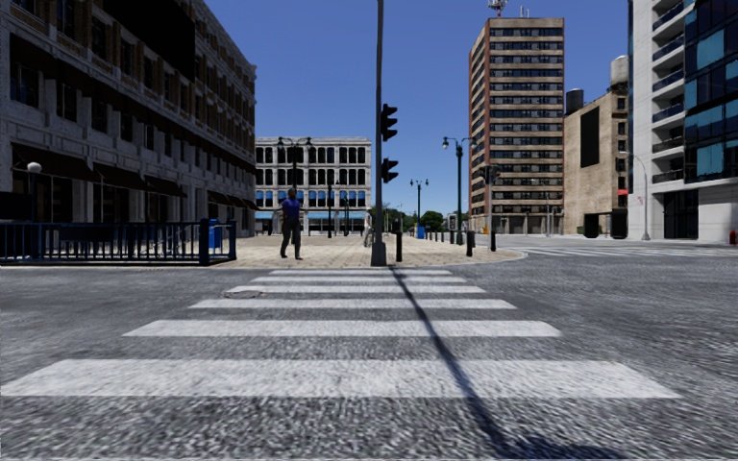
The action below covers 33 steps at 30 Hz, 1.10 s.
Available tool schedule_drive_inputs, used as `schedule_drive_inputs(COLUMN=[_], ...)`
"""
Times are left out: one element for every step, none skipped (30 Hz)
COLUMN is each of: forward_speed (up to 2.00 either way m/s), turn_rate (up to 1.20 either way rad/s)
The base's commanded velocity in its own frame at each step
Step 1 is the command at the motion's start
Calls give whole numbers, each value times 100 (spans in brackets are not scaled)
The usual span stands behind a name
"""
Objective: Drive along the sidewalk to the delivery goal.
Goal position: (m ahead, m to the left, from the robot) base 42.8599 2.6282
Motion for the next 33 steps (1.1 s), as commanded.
schedule_drive_inputs(forward_speed=[200, 200, 200, 200, 200, 200, 200, 200, 200, 200, 200, 200, 200, 200, 200, 200, 200, 200, 200, 200, 200, 200, 200, 200, 200, 200, 200, 200, 200, 200, 198, 195, 188], turn_rate=[0, 0, 0, 0, 0, 0, 0, 0, 0, 0, 0, 0, 0, 0, 0, 0, 0, 0, 0, 0, 0, 0, 0, 0, 0, 0, 0, 0, 0, 0, 0, 0, 0])
